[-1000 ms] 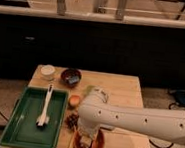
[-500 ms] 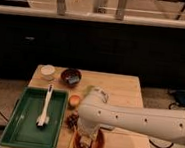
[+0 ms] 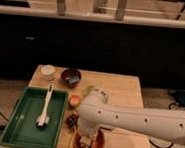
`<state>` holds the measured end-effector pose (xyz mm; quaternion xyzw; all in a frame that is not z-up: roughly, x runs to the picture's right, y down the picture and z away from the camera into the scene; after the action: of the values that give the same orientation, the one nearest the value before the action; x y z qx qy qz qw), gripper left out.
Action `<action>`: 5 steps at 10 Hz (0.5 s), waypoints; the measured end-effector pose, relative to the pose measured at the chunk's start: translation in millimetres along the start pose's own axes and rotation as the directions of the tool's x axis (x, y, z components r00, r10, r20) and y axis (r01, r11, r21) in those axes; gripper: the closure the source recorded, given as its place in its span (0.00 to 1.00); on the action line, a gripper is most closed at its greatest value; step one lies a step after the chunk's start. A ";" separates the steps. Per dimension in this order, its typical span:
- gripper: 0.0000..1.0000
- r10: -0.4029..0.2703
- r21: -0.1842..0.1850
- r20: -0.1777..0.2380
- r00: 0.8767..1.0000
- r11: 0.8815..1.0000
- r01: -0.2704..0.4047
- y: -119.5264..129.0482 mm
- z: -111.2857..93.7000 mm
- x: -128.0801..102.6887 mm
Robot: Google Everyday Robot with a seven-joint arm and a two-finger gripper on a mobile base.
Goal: Wipe red bowl with eraser
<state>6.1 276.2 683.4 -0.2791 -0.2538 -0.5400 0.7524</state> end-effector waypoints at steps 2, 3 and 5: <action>0.97 0.000 0.000 0.000 1.000 1.000 0.000 0.2 0.0 0.0; 0.97 0.000 0.000 0.000 1.000 1.000 0.000 0.2 0.0 0.0; 0.97 0.000 0.000 0.000 1.000 1.000 0.000 0.2 0.0 0.0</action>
<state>6.3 276.3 683.4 -0.2792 -0.2538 -0.5399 0.7525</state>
